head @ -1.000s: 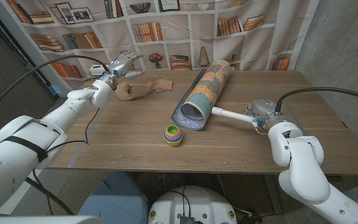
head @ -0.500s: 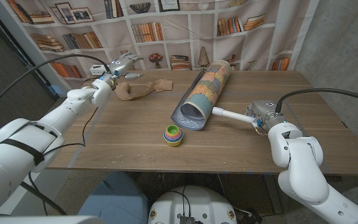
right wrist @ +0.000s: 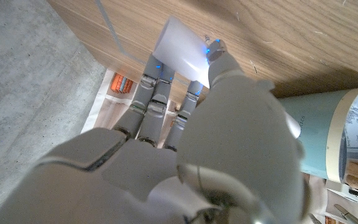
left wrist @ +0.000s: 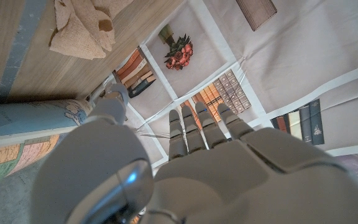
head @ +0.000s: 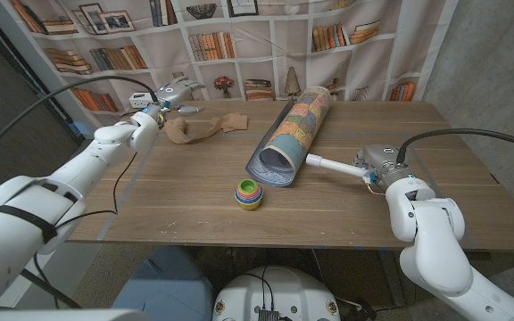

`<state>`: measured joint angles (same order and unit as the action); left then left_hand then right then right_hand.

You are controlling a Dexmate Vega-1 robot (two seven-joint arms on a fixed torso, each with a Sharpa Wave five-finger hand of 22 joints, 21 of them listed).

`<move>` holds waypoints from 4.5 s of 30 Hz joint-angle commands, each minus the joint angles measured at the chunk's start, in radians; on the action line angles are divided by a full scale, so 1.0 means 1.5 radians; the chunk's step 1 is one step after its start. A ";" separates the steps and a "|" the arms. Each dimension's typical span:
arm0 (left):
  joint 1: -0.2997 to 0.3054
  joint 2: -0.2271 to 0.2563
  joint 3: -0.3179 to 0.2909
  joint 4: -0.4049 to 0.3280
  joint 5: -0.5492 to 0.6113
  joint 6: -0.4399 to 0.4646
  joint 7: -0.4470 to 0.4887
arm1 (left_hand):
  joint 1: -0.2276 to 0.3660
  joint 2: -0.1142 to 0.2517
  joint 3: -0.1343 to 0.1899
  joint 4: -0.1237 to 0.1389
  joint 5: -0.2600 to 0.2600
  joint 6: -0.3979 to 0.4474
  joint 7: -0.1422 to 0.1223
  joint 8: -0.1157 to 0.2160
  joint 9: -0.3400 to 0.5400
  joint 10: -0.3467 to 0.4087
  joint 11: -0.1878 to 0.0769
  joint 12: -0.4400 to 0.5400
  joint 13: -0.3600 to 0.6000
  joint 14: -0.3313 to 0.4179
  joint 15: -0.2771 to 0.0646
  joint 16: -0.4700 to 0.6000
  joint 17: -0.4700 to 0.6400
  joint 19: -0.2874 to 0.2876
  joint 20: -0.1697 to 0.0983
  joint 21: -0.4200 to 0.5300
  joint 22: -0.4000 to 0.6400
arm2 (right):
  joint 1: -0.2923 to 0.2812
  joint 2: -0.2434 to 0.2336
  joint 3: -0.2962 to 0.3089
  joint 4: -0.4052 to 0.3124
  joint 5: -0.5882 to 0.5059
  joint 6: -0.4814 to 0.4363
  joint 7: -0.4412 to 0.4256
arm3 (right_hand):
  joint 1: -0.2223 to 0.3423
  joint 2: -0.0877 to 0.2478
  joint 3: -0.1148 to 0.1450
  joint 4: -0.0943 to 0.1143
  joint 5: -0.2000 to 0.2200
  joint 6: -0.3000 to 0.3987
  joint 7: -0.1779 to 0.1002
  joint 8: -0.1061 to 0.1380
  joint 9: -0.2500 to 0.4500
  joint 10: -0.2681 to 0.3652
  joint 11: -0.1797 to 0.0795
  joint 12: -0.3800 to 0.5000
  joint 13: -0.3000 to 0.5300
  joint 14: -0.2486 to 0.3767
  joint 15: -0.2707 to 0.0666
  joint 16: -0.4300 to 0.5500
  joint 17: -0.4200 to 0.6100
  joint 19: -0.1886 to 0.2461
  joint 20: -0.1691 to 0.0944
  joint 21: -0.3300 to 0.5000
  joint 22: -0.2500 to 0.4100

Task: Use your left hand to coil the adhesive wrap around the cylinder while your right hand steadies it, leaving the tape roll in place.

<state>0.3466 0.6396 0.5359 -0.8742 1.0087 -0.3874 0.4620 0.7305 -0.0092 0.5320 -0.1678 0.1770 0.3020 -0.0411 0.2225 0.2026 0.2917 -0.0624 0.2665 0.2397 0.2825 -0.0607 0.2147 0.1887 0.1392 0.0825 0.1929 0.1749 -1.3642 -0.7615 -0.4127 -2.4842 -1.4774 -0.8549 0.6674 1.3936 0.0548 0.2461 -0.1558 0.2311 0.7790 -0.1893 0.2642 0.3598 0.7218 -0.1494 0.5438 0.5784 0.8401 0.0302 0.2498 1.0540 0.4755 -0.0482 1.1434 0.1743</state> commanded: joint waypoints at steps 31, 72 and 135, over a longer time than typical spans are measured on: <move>0.009 0.007 -0.010 -0.040 0.035 0.047 -0.116 | 0.026 0.011 -0.020 0.005 -0.002 0.023 0.008 0.007 0.002 0.027 0.010 0.015 0.019 0.036 0.012 0.014 0.005 0.016 0.040 0.010 0.004 | -0.009 0.011 0.008 -0.003 -0.006 0.007 -0.013 | 0.008 0.014 0.046 -0.001 -0.002 0.009 0.000 -0.005 0.007 0.046 -0.035 -0.006 0.006 0.100 -0.181 -0.009 0.011 -0.010 -0.070 0.015 0.002; 0.039 0.018 -0.033 -0.079 0.012 0.079 -0.208 | 0.046 0.036 -0.063 0.012 0.002 0.006 0.058 -0.006 0.002 0.010 0.055 0.006 0.043 0.018 0.079 -0.001 0.008 0.197 0.093 0.128 0.071 | -0.008 0.018 0.005 0.006 -0.003 0.002 -0.017 | 0.007 0.012 0.053 -0.001 -0.002 0.013 0.000 -0.011 0.011 0.050 -0.035 -0.015 0.011 0.104 -0.180 -0.016 0.020 -0.020 -0.068 0.029 0.002; 0.139 -0.020 -0.084 -0.173 -0.031 0.233 -0.245 | -0.009 0.071 -0.117 0.020 0.009 -0.074 0.089 -0.015 -0.003 -0.048 0.086 -0.012 0.061 0.071 0.189 0.011 0.021 0.108 0.091 0.059 0.039 | 0.012 -0.035 -0.018 0.013 0.075 -0.054 -0.056 | 0.004 0.009 0.062 -0.001 -0.002 0.015 0.001 -0.019 0.017 0.054 -0.035 -0.028 0.019 0.108 -0.180 -0.022 0.029 -0.032 -0.065 0.046 0.001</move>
<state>0.5500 0.6229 0.4098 -1.1388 0.9729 -0.0548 0.0990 0.7115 0.0907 0.3609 -0.1323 0.1818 0.1926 0.0931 0.1992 0.1953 0.2311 0.0687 0.2526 0.3275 0.3893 0.2217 0.2362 0.2209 0.2781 0.2201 0.2681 0.2304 -1.3580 -0.8011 -0.4306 -2.4677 -1.3797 -0.9230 0.5833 1.3928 0.0555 0.2461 -0.1559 0.2230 0.7913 -0.1911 0.2371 0.3832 0.7410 -0.1509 0.5014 0.6018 0.8524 0.0323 0.2122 1.0939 0.4309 -0.0465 1.2084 0.1748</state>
